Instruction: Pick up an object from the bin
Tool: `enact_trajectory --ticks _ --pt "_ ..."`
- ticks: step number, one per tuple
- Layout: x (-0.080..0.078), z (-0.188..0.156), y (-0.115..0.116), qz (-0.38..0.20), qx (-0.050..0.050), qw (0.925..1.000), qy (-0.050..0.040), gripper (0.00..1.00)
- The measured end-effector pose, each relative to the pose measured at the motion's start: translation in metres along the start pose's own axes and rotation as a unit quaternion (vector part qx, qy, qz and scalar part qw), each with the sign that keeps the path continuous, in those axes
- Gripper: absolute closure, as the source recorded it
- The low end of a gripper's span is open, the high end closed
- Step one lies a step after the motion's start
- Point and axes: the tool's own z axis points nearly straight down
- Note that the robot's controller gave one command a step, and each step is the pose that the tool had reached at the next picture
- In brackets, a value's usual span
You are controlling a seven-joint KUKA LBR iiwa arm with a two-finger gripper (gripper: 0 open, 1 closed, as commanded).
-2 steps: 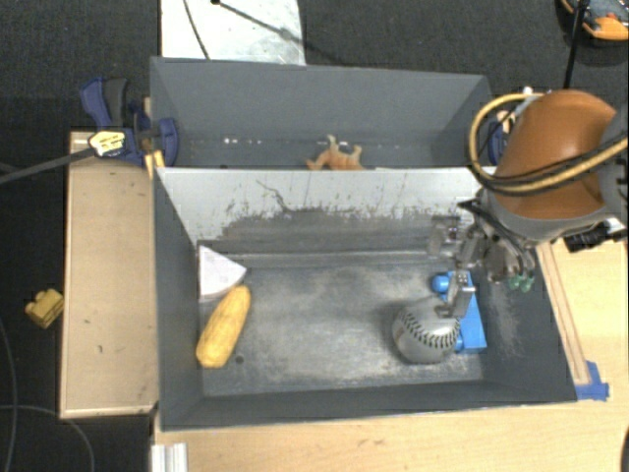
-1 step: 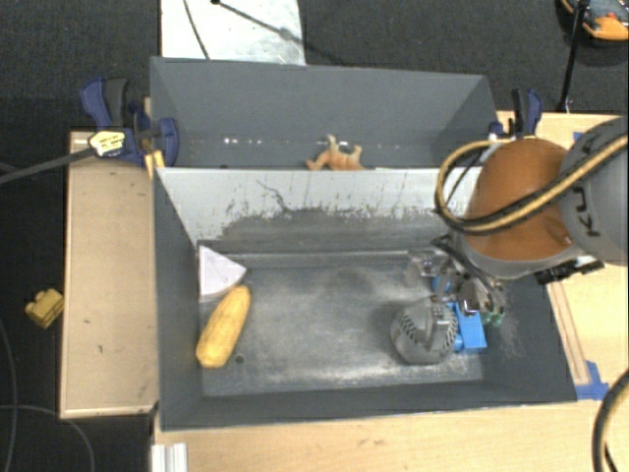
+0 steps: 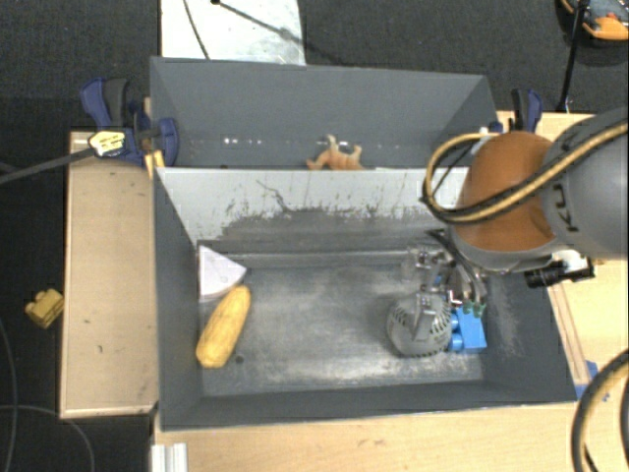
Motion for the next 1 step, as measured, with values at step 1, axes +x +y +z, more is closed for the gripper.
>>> enact_trajectory --ticks 1 --pt "0.0038 0.0187 -0.0078 0.018 -0.001 0.9998 -0.0038 0.00"
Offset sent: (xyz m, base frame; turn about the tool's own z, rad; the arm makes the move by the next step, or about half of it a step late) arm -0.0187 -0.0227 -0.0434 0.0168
